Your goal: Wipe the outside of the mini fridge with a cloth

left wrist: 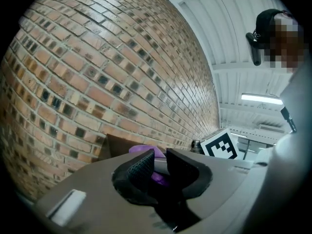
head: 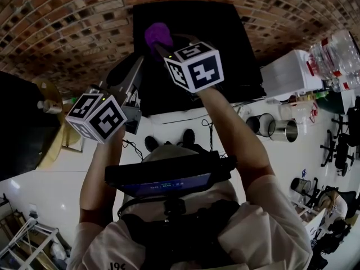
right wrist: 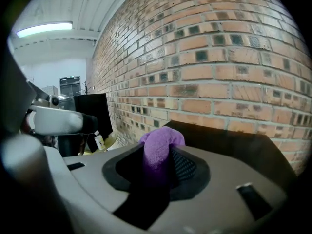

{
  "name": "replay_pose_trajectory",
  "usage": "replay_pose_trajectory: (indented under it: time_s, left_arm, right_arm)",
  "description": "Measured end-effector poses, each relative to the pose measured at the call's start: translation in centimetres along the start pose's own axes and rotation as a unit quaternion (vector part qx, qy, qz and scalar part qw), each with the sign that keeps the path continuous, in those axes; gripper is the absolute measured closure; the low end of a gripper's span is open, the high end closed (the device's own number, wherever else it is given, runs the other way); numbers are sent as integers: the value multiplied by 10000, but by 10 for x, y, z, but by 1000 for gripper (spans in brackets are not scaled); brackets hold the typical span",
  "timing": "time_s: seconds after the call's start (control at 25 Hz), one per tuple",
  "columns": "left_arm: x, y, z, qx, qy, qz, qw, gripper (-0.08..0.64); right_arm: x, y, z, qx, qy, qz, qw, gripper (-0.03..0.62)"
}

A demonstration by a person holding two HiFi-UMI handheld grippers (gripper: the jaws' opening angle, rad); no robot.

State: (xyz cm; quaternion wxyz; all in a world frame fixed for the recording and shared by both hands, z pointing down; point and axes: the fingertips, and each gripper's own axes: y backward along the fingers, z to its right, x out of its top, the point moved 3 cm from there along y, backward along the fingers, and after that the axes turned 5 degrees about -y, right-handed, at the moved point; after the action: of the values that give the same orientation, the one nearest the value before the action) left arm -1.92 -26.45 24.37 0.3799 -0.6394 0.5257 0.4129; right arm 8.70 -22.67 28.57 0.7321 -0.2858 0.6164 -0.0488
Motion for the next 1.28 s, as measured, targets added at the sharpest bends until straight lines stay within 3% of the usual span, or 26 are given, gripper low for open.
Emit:
replay_pose_trajectory:
  time_s: [0.12,0.32,0.36,0.48,0.56,0.68,0.8,0.88,0.96,1.28]
  left_arm:
    - [0,-13,4,69,30,-16,10000,479]
    - [2,-24,-1,539,-140,-211,9982,479]
    - [3,-27,-5,712,-233,-281,9968,464]
    - [3,-46,-9,1069,-571,-545,9911,325]
    - [-1,-61,-7,1215,-1024,-809,9840,310]
    - [-6,-78,-5,1547,-1883,-1144,9631,310]
    - [-7,-89,-5,1792,-2259,-1387,9474,319]
    - [-15,-95,-9,1870,-2265,-1670,9412,319]
    - [-24,-98,-12,1890,-2078,-1881,9411,316]
    - [-38,-105,-21,2265,-2015,-2232,9264,314]
  right_arm:
    - [1,4,-3,472,-91,119,9988,363]
    - [8,32,13,829,-135,578,9948,351]
    - [10,41,22,763,-90,714,9945,353]
    - [13,62,44,522,245,1007,9932,351]
    - [11,68,49,613,427,1094,9912,353]
    - [-1,68,49,941,463,1075,9887,353]
    - [-5,69,52,1239,215,1102,9859,357]
    - [-6,71,54,1363,172,1114,9842,365]
    - [-7,72,53,1460,211,1122,9827,367]
    - [-7,73,46,1747,331,1130,9776,365]
